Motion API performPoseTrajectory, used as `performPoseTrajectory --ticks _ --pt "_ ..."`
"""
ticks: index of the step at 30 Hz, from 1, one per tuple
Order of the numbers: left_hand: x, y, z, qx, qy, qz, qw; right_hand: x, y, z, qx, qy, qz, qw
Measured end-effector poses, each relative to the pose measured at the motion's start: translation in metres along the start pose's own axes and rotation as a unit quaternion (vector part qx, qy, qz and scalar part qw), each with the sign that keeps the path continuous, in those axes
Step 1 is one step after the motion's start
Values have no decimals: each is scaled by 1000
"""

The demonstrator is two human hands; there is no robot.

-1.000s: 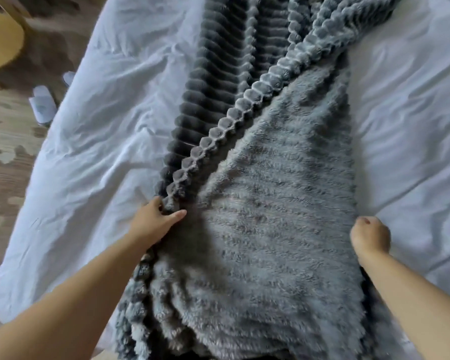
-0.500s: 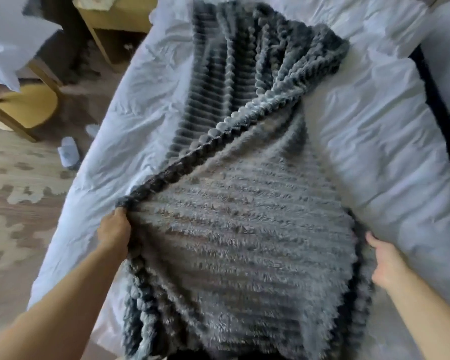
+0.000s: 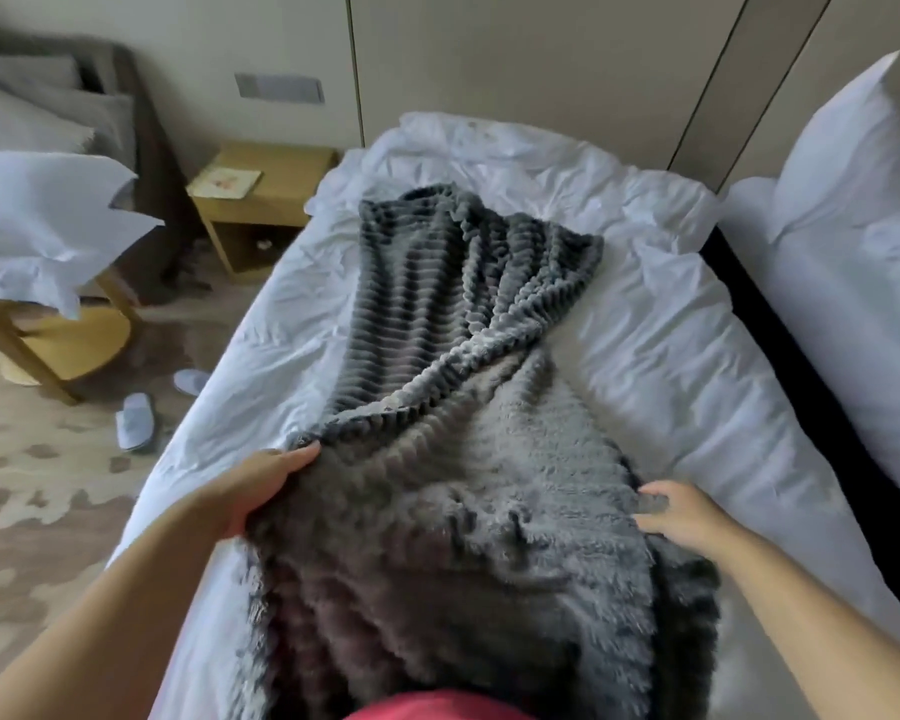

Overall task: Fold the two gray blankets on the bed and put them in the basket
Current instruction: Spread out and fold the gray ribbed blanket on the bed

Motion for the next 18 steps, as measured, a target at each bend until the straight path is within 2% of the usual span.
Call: performPoseTrajectory --ticks 2,4,8,10,12,14,16,18 --pt "-13 -2 6 -41 14 64 997 -2 -5 6 1 -85 2 996" --pt "-21 -6 21 -42 41 103 993 2 -4 12 -25 -111 -25 993" --pt "-31 -1 51 -53 89 148 984 37 -11 5 -127 -38 -142 981" --pt "-33 7 47 -85 61 156 982 42 -20 -17 -214 23 -169 962" --pt "-20 20 3 -220 -11 133 966 10 -29 -41 -317 112 -95 937" --pt "18 23 -47 -354 -80 42 931 -48 -38 -53 -381 240 51 891" --pt "53 23 -61 -389 -98 -6 916 -85 -48 -47 -369 342 176 846" --pt "62 29 -46 -358 -109 15 927 -84 -44 -32 -313 426 191 827"
Point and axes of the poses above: each hand's wrist, its own y-axis towards the middle knuckle, its own z-axis out of the palm, x = y × z, the point moved 5 cm from there along y, towards the middle knuckle, and after that the axes turned 6 degrees about -z, right-handed, at the moved point
